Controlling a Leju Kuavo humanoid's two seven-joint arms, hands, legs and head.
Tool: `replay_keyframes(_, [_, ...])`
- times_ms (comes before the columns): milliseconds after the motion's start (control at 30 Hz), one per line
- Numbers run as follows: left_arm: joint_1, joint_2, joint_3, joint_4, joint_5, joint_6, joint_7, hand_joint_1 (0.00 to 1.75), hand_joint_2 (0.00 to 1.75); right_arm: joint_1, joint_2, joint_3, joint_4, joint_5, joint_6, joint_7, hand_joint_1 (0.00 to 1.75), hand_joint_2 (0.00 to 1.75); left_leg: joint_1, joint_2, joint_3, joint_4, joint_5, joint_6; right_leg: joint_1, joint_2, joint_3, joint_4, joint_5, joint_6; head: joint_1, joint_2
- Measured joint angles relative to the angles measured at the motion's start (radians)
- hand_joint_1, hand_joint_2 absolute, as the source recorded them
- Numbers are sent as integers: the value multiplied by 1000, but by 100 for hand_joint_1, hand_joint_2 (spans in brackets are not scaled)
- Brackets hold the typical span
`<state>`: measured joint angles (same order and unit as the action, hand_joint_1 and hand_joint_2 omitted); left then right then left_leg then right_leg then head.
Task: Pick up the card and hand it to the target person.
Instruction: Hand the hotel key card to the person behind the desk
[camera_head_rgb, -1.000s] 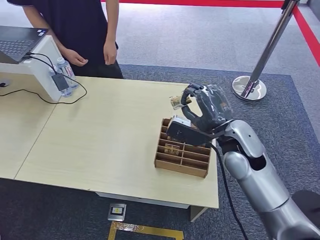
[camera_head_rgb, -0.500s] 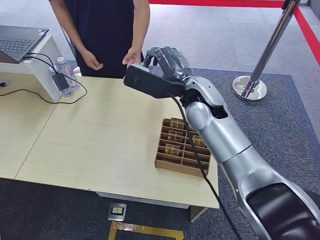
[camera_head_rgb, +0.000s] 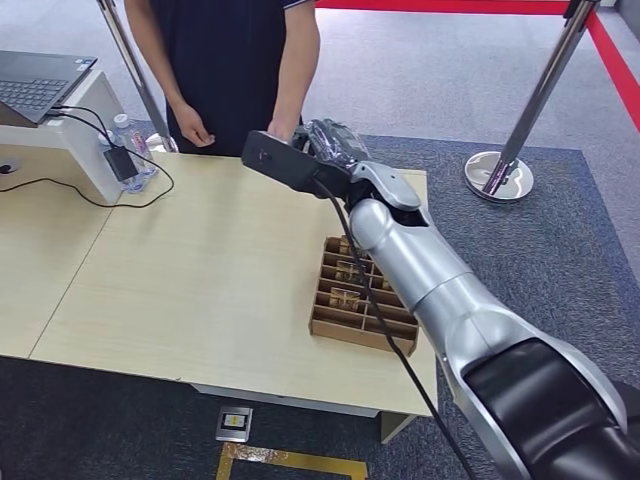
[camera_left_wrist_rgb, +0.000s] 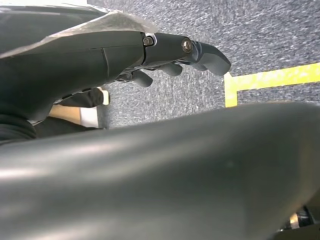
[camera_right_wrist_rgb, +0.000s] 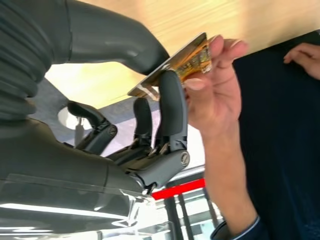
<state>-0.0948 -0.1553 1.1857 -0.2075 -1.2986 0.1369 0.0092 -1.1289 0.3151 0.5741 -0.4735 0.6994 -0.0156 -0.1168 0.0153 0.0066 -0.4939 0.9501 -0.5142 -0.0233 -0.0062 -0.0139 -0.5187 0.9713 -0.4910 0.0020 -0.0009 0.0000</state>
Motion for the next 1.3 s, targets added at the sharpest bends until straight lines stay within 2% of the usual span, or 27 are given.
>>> replay_keyframes(67, [0,0,0,0,3,1,1,0,0,-4,7,0,13,2,-3,-1,175,175,0,0,0,0,0,0,0,0,0,0,0,0,0,0])
replay_keyframes(100, [0,0,0,0,4,3,1,0,0,-5,9,0,17,4,-5,-2,164,175,0,0,0,0,0,0,0,0,0,0,0,0,0,0])
replay_keyframes(167, [0,0,0,0,4,5,1,0,0,-7,14,-1,22,6,-16,-9,99,175,0,0,0,0,0,0,0,0,0,0,0,0,0,0])
replay_keyframes(200, [0,0,0,0,5,6,0,0,0,-7,16,-1,23,8,-24,-15,55,175,0,0,0,0,0,0,0,0,0,0,0,0,0,0])
replay_keyframes(233, [0,0,0,0,5,6,-1,0,0,-7,18,-2,22,10,-36,-23,23,175,0,0,0,0,0,0,0,0,0,0,0,0,0,0])
replay_keyframes(300, [0,0,0,0,6,7,-3,0,0,-6,19,-6,17,13,-61,-39,0,175,0,0,0,0,0,0,0,0,0,0,0,0,0,0])
replay_keyframes(467, [1,-1,1,0,12,8,-6,0,0,20,11,-18,-55,32,-125,-71,0,175,0,0,0,0,0,0,0,0,0,0,0,0,0,0])
replay_keyframes(733, [6,-9,11,0,41,24,-1,0,0,228,-95,-35,-474,67,-175,-55,0,175,0,-1,0,0,0,0,0,0,0,-2,0,0,0,0])
replay_keyframes(900, [9,-18,28,0,61,36,-1,0,0,448,-202,-68,-776,73,-247,-89,0,175,0,-2,0,0,-2,1,0,0,1,-4,0,0,0,0])
replay_keyframes(1067, [11,-24,40,0,66,41,21,0,0,746,-301,-133,-1100,75,-307,-128,0,175,0,-2,0,0,-4,3,0,0,2,-5,-1,1,0,0])
replay_keyframes(1167, [9,-26,45,0,67,41,28,0,0,862,-336,-169,-1233,68,-310,-136,0,175,0,-1,0,0,-5,2,0,0,1,-5,-2,1,0,0])
replay_keyframes(1300, [9,-31,49,0,71,43,39,0,0,1048,-351,-243,-1386,22,-316,-167,0,175,0,-3,1,0,-6,2,0,0,4,-6,-3,4,0,0])
